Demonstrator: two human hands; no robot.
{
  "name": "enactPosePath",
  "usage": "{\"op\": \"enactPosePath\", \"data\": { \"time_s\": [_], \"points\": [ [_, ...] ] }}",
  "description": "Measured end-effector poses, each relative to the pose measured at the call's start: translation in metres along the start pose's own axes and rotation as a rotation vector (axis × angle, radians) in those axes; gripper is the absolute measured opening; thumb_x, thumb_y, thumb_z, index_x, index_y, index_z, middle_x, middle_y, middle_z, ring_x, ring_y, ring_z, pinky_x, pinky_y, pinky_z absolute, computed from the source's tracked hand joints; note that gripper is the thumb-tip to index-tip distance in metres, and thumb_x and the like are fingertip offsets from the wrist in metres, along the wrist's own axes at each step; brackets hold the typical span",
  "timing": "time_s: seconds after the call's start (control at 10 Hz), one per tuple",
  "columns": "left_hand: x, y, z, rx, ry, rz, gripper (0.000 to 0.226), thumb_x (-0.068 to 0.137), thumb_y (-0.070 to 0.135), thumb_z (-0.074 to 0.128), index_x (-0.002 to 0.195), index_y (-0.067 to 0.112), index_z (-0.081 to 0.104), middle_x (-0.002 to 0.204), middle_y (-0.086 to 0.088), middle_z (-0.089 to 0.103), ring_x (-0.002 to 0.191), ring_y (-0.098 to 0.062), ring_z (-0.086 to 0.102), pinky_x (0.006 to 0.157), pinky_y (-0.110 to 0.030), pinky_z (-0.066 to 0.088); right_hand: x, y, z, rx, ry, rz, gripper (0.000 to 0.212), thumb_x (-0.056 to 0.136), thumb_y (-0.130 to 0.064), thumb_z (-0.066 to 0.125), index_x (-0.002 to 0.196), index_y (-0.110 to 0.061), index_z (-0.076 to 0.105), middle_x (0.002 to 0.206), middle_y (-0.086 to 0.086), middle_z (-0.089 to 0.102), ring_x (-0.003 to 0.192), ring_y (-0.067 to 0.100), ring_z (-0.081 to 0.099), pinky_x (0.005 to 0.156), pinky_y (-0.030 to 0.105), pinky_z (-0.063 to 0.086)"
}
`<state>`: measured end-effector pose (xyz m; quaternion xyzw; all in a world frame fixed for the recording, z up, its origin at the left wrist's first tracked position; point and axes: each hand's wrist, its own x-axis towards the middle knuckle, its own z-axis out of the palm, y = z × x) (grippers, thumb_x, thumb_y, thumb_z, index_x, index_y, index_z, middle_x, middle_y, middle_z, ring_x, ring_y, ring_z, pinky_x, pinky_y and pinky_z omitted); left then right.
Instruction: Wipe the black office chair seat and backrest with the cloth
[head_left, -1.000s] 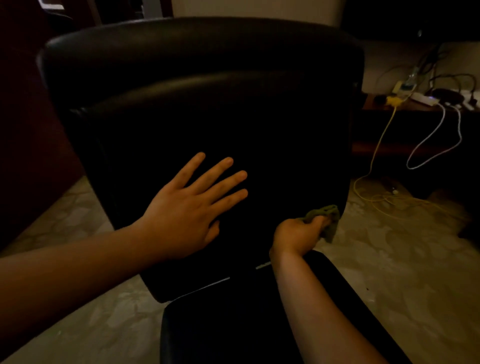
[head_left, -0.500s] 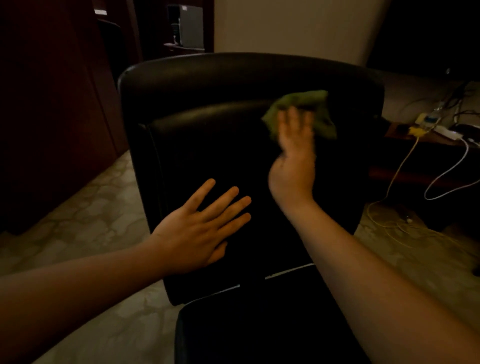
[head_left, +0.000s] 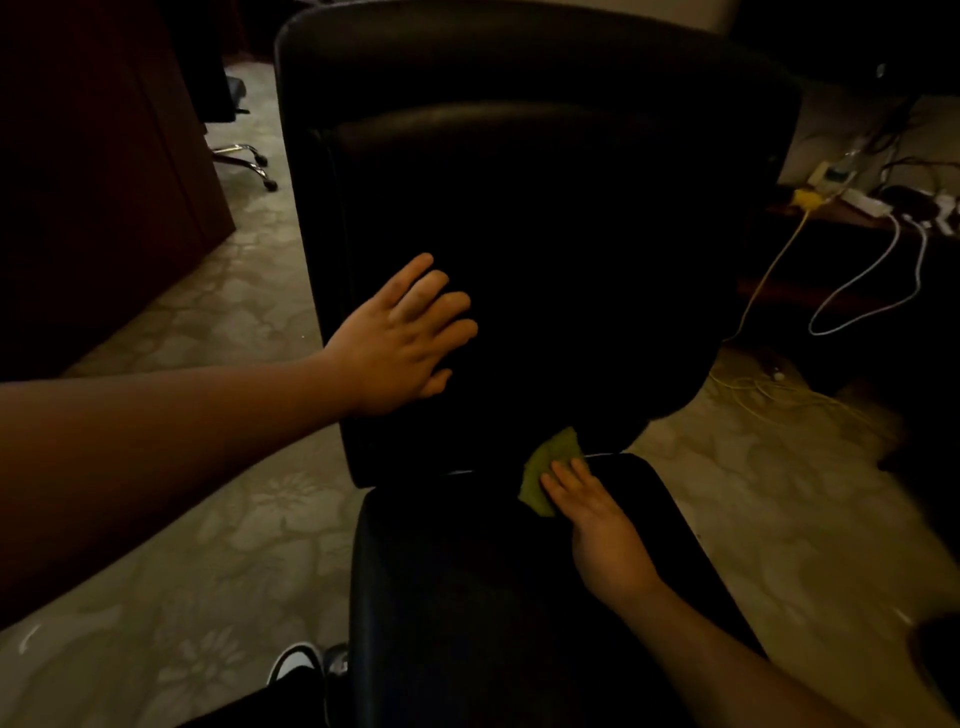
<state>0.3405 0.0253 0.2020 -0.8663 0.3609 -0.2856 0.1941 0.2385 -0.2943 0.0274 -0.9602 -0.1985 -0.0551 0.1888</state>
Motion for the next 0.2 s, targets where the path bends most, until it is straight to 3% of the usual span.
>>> {"op": "enactPosePath", "data": {
  "time_s": [0.1,0.2],
  "points": [
    [-0.005,0.019,-0.001,-0.055,-0.095,-0.057,0.073,0.089,0.055,0.051,0.149,0.013,0.045,0.157,-0.020,0.037,0.152,-0.050,0.017,0.123,-0.065,0.010,-0.040,0.009,0.010,0.056,-0.103,0.150,0.080,0.084,0.018,0.048,0.151,-0.024,0.037,0.160,-0.007,0.024,0.153,0.022,0.015,0.122,0.029,0.000],
    [-0.019,0.042,-0.002,-0.078,-0.130,-0.127,0.079,0.087,0.060,0.038,0.152,0.015,0.043,0.165,-0.018,0.028,0.155,-0.047,0.006,0.124,-0.063,0.005,-0.061,0.015,0.012,0.012,-0.239,0.226,0.071,0.091,0.005,0.047,0.153,-0.026,0.037,0.163,-0.004,0.027,0.153,0.018,0.016,0.123,0.029,0.003]
  ]
}}
